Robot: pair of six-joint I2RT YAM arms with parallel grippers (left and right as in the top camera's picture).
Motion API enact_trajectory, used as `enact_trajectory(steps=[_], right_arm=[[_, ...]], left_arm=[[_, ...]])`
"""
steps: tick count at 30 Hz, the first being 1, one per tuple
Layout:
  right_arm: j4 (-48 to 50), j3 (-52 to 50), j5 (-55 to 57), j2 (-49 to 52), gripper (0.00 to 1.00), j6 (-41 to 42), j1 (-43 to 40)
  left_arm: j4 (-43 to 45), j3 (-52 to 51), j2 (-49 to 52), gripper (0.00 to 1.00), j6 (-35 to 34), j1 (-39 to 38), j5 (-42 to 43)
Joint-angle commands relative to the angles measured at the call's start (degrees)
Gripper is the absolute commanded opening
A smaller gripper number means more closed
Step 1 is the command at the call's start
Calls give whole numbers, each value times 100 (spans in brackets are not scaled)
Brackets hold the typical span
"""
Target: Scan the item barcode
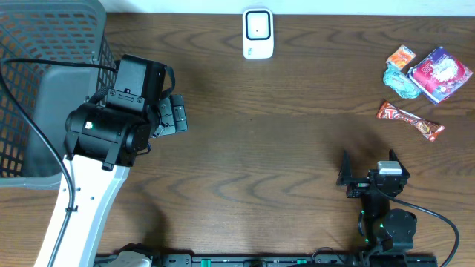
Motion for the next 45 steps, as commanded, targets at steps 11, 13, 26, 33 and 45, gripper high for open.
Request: enact_trajectory(steps=[11,13,26,33,45], right_arm=[[-26,-9,-46,-48,99,-81,-61],[-26,-9,-46,-48,99,-81,-61],[-26,-9,-44,-48,99,-81,-61],[-26,-9,-46,-48,99,-81,-61],[-26,-9,-44,-48,99,-81,-61]], left_arm=[[-24,22,-11,98,55,22,-52],[-24,22,-11,98,55,22,-52],[-24,22,24,98,55,20,-52],[-79,22,7,98,83,22,-90],[726,-1176,-1043,98,55,22,107]])
